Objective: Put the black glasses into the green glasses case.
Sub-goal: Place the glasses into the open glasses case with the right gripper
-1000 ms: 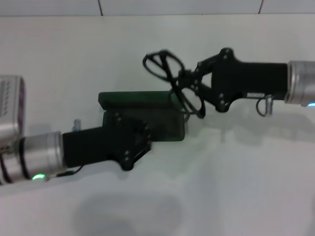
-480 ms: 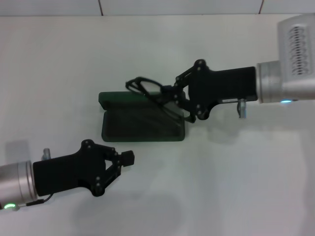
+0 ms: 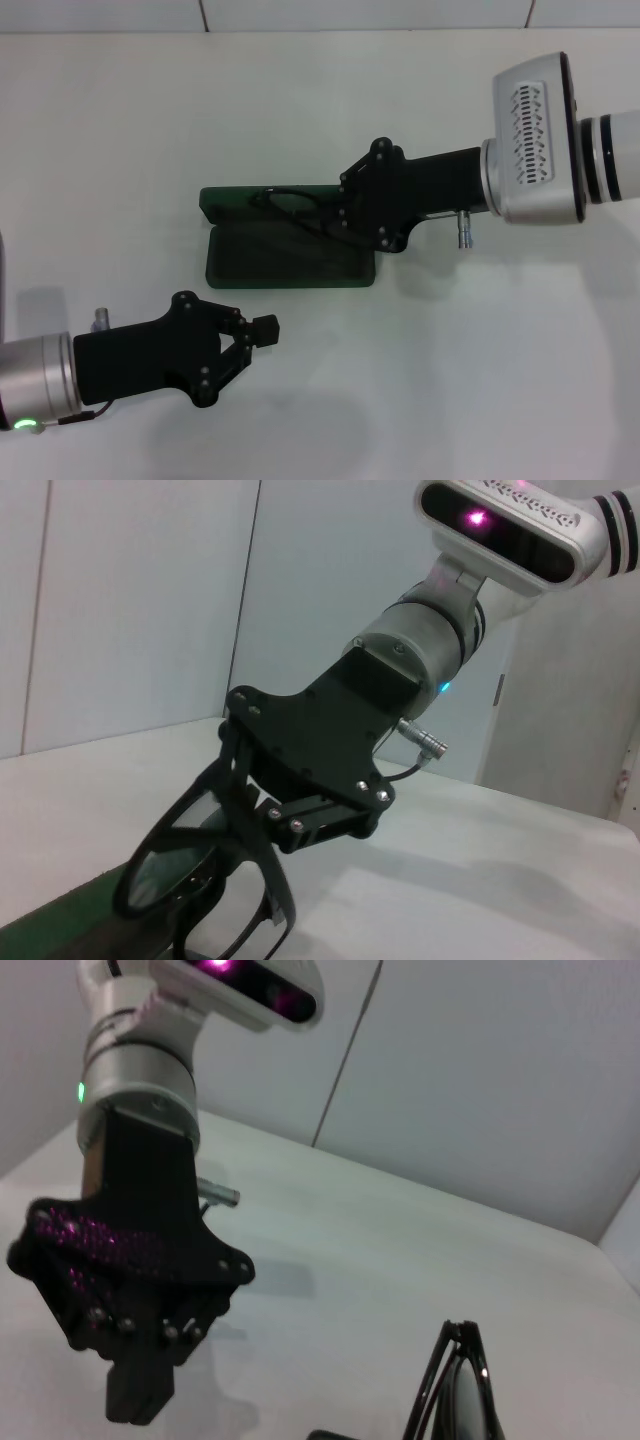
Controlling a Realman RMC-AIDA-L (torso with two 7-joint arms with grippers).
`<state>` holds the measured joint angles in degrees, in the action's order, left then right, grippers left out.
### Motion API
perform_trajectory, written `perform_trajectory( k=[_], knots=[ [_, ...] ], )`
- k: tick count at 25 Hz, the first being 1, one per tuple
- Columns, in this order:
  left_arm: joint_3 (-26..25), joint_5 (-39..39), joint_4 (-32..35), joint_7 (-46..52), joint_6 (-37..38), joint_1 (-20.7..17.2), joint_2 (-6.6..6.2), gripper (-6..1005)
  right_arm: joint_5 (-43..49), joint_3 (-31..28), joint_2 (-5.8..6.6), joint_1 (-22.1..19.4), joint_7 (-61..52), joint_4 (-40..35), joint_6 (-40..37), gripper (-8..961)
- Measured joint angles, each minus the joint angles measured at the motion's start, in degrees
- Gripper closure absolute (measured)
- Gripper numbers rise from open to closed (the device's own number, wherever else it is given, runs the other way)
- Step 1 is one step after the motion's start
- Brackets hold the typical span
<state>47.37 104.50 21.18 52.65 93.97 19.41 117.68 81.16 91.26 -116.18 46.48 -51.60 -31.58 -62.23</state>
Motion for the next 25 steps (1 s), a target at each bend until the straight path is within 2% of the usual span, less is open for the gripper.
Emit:
perform_trajectory(
  k=[13, 25],
  knots=[
    [0.0, 0.0, 0.0, 0.0, 0.0, 0.2, 0.27, 946, -0.4, 0.5, 0.00, -0.2, -0.2, -0.4, 1.2, 780],
    [0.0, 0.0, 0.0, 0.0, 0.1, 0.8, 0.28, 943, -0.9, 3.4, -0.01, -0.7, -0.4, -1.9, 3.9, 768]
  ],
)
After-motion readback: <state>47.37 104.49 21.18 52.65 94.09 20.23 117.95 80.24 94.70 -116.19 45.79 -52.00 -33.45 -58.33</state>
